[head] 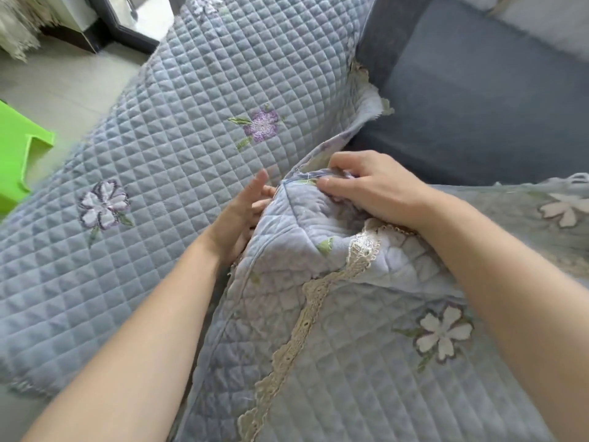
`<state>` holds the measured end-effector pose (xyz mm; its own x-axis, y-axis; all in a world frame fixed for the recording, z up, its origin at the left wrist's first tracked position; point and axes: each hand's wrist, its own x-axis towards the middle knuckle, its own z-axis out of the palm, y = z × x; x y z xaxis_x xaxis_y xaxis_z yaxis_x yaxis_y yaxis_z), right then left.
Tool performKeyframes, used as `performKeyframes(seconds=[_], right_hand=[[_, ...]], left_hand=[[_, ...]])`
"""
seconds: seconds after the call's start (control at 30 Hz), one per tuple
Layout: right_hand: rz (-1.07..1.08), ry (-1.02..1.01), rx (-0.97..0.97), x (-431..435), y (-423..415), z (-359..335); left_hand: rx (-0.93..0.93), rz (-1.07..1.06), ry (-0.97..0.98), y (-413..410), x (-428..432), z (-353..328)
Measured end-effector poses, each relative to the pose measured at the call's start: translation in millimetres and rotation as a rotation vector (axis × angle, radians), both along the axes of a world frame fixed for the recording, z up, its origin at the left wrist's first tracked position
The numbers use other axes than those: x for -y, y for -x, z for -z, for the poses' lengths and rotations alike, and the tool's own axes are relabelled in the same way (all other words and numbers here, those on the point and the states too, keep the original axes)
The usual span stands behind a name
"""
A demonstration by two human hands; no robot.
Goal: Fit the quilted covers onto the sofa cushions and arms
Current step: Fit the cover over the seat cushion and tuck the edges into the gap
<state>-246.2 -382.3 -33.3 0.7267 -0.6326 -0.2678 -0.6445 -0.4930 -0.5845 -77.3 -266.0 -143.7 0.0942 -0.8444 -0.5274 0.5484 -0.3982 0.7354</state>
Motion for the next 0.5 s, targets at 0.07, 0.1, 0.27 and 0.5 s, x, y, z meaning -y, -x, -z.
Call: performKeyframes(seconds=[0.07,0.1,0.27,0.5], right_hand=[[-0.051,-0.042,0.030,-3.9,4.5,-8.0],[-0.069,-0.047,0.038,-7.4,5.7,-10.6],[-0.045,-0.014,0.040,-29.4,1.4,-16.1],[0.043,-0.003,0.037,-61.7,2.4,-40.4]], left_hand=[[0.023,0.020,0.038,-0.1,-9.8,-1.5],[0.083,0.013,0.035,1.3,-13.2,0.1],[0.932,-0.091,0.074,6.9,-20.5,-0.4],[0.167,-0.025,0.003,19.5,-47.0,-19.1]])
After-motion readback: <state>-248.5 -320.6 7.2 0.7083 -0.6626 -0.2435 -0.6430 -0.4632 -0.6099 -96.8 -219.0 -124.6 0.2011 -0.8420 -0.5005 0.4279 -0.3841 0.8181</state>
